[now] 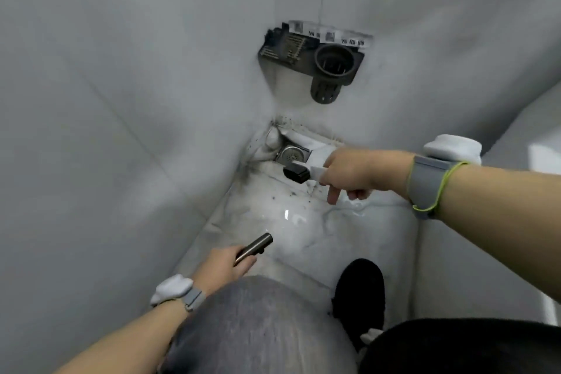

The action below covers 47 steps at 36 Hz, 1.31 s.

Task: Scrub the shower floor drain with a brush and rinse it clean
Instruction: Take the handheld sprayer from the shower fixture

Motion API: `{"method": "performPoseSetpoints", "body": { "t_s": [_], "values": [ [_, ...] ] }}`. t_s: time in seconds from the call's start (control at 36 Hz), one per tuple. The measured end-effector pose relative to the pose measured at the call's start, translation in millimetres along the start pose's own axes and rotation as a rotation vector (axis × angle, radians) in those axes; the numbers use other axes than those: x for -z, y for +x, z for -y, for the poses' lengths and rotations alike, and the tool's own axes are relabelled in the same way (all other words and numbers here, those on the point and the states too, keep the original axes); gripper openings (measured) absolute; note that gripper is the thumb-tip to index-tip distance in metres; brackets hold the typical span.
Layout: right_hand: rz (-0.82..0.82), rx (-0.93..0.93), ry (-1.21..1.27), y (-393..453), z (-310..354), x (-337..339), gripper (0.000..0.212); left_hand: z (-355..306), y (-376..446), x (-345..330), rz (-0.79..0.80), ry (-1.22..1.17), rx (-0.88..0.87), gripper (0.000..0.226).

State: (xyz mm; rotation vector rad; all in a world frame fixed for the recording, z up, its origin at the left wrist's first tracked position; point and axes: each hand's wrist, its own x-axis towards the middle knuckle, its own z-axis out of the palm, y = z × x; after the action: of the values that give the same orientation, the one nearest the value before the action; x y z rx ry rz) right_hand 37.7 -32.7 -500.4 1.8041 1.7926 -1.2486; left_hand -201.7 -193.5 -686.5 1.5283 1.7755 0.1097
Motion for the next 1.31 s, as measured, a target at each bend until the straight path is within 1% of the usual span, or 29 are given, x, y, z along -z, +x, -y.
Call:
{"method": "performPoseSetpoints", "body": {
  "t_s": [0.06,0.17,0.25,0.28,0.31,0.39,0.5,0.61,0.72,0.83,0.86,0.89,0.94,0.97,1.08,1.19,1.31],
  "values": [
    [0.017,-0.037,0.038,39.2,-18.3,-11.6,0.027,12.2,20.0,-22.4,0.018,0.071,0.010,0.035],
    [0.060,-0.089,0.150,101.4,-52.2,-35.9,0.030,21.7,48.4,-54.7,0.016,0.102,-0.024,0.033],
    [0.067,-0.117,0.193,150.3,-81.0,-55.7,0.026,26.2,82.9,-74.0,0.053,0.117,-0.043,0.033],
    [0.054,-0.112,0.193,153.4,-88.4,-60.7,0.027,23.2,83.1,-74.8,0.059,0.112,-0.048,0.034],
    [0.052,-0.114,0.203,175.4,-99.6,-65.2,0.029,26.9,100.8,-84.7,0.071,0.114,-0.042,0.036],
    [-0.053,-0.121,0.275,191.0,-121.7,-70.7,0.025,25.5,109.4,-88.2,0.075,0.108,-0.054,0.037],
    [-0.187,-0.160,0.325,210.5,-141.7,-71.2,0.023,29.4,117.8,-90.0,0.054,0.072,-0.025,0.032],
    [-0.236,-0.163,0.299,219.8,-152.0,-82.1,0.025,37.6,124.0,-88.8,0.026,0.018,0.031,0.026],
    [-0.267,-0.161,0.324,226.0,-153.8,-94.6,0.030,42.9,123.4,-80.2,-0.034,-0.057,0.105,0.026],
    [-0.274,-0.146,0.340,223.1,-145.0,-102.3,0.044,55.2,117.1,-70.5,-0.069,-0.085,0.178,0.024],
    [-0.275,-0.140,0.341,220.9,-144.2,-103.2,0.043,57.4,115.7,-70.1,-0.069,-0.090,0.190,0.024],
    [-0.271,-0.126,0.338,219.0,-142.4,-105.1,0.038,61.2,112.8,-67.9,-0.067,-0.090,0.209,0.025],
    [-0.268,-0.119,0.418,221.1,-143.6,-109.0,0.024,68.5,110.3,-66.7,-0.070,-0.097,0.257,0.028],
    [-0.276,-0.126,0.424,220.9,-144.2,-111.9,0.021,73.6,106.5,-66.3,-0.081,-0.106,0.284,0.031],
    [-0.290,-0.153,0.401,210.4,-139.0,-115.9,0.037,87.7,95.7,-55.9,-0.157,-0.135,0.397,0.035],
    [-0.277,-0.131,0.446,187.0,-122.7,-114.8,0.038,91.3,80.1,-30.1,-0.237,-0.213,0.487,0.039],
    [-0.198,-0.125,0.421,163.9,-108.8,-97.3,0.032,74.2,74.9,-9.2,-0.262,-0.246,0.516,0.045]
  ]
}}
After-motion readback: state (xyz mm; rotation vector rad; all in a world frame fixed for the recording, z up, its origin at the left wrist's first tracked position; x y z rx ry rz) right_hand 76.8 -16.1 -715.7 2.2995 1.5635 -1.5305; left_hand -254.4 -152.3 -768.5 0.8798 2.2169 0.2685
